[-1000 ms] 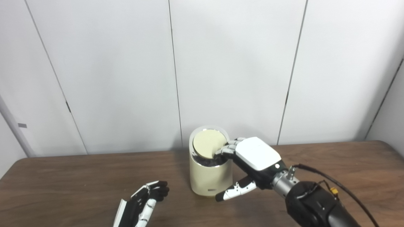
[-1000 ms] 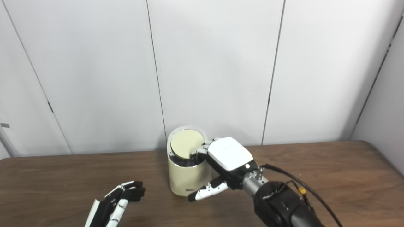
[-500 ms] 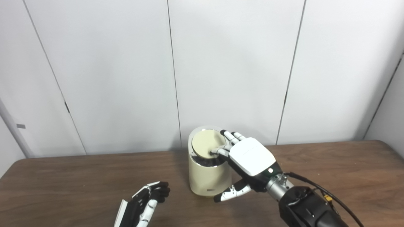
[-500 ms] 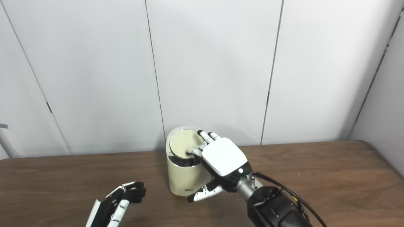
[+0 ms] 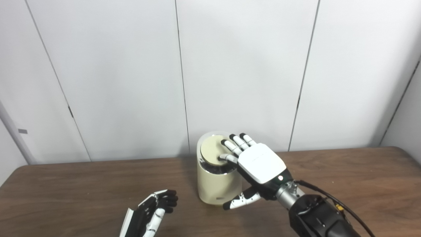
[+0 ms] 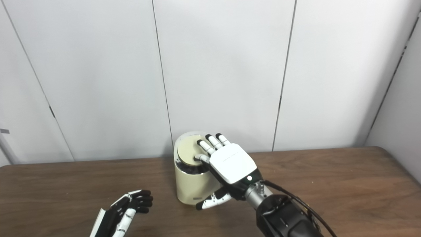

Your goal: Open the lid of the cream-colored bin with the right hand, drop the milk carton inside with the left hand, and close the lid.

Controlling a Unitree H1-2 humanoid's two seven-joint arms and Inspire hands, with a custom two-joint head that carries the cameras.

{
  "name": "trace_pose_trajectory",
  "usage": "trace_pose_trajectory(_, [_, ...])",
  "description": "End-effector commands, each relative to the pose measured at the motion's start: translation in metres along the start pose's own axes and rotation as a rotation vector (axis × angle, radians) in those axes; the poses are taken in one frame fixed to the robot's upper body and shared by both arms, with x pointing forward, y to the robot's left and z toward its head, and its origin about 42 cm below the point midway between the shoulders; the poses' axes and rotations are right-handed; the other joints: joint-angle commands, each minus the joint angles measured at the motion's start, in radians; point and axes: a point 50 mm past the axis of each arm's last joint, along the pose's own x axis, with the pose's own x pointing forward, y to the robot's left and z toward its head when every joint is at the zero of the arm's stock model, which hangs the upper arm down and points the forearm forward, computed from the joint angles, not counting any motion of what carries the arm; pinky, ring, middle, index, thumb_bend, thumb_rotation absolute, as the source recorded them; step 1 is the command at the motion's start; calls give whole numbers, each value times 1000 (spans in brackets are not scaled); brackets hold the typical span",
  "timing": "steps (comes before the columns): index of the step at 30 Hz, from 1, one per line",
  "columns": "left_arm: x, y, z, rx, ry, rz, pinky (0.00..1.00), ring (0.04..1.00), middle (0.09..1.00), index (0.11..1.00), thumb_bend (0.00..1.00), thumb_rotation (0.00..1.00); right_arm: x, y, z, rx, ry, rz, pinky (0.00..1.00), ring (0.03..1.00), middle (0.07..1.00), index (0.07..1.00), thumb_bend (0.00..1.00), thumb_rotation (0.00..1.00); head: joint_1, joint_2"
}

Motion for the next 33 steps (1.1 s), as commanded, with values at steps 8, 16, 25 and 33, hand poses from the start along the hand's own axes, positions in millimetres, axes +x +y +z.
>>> trace_pose_trajectory(8, [-3,-8,-4,-33,14,-16,643,677,702,737,442,768,4,2,-5,-205,-27,-76,999,1000,998,742,756,679,0,3])
trace_pose_trajectory(16, [-3,-8,-2,-43,12,-14,625,666,700,740,448,774,0,9,-5,-220,-27,-43,1000,1000,1000,695,787,679,-2,11])
trace_pose_trajectory(25, [-4,-8,0,-56,25,-11,641,665,698,739,475,761,-4,13,-3,-198,-10,-1,1000,1000,1000,695,807,722,1,18])
trace_pose_trajectory(33, [-4,-6,0,-48,17,-9,637,656,695,735,482,762,-9,17,-7,-101,17,-32,1000,1000,1000,743,786,699,0,21])
